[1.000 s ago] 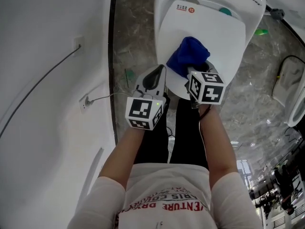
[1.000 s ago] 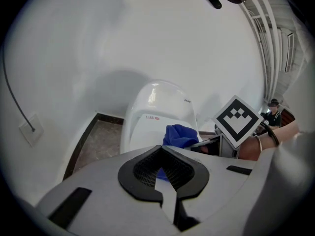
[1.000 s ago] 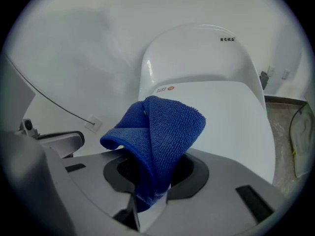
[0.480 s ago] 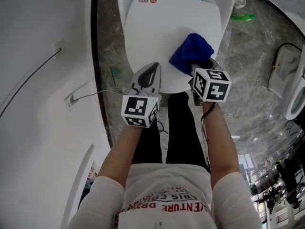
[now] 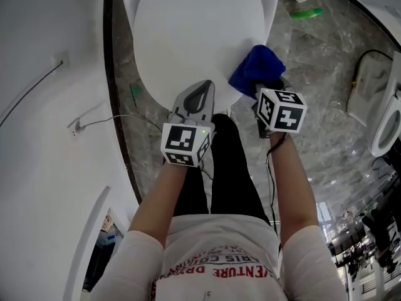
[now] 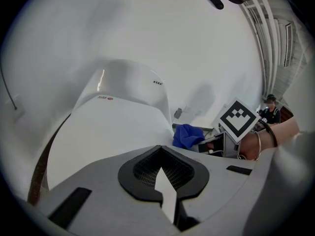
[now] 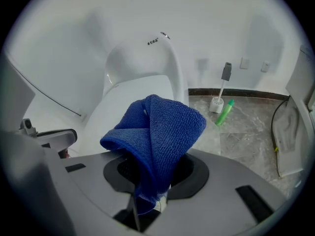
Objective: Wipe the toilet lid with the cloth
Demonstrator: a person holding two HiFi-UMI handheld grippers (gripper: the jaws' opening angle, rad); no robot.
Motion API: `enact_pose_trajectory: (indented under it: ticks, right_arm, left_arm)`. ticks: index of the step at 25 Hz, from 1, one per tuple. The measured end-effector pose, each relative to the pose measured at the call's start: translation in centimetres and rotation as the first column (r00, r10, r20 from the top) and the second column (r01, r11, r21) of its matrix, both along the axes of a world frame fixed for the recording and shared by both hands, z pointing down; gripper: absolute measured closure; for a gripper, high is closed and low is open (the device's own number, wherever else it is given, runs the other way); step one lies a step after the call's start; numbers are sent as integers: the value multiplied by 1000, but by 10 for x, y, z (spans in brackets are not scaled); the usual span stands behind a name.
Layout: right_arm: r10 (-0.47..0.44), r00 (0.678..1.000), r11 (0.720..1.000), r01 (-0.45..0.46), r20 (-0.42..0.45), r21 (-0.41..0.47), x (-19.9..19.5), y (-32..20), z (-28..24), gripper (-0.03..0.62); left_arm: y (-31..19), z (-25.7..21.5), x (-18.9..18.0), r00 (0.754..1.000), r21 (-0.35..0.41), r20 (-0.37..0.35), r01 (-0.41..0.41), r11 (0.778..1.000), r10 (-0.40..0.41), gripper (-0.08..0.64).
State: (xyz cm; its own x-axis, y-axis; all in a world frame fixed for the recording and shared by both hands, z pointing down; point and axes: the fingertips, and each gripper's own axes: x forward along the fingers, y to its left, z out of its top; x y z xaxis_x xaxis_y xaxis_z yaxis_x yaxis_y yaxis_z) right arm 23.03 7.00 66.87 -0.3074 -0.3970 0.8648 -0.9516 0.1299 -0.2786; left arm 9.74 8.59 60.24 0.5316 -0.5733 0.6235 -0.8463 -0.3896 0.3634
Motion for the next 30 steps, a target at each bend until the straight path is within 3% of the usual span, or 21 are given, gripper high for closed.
enact_pose_trajectory:
  ticks: [6, 13, 18, 22, 27, 30]
  right_arm:
    - [55, 997, 998, -56, -52, -26, 30, 23, 6, 505]
    - [94, 995, 993, -91, -44, 68, 15, 31, -32, 505]
    - [46, 999, 993, -47, 16, 105, -68, 34, -57, 505]
    - [-4, 998, 993, -4, 63, 114, -149, 39, -67, 505]
    - [-91, 989, 993, 81, 120, 89, -263, 52, -57, 505]
    - [-128, 985, 990, 121, 120, 67, -306, 61, -42, 505]
  left_arm:
    - [26, 3, 8, 999, -8, 10, -31, 1000, 31, 554]
    - [35, -29, -10, 999, 55, -27, -31, 998, 33, 554]
    - [53, -42, -68, 998, 65, -20, -51, 997, 52, 554]
    - [64, -52, -136, 1000, 70, -4, -14, 997, 14, 554]
    - [79, -48, -222, 999, 56, 28, 21, 998, -23, 554]
    - [87, -39, -255, 999, 52, 30, 24, 998, -26, 554]
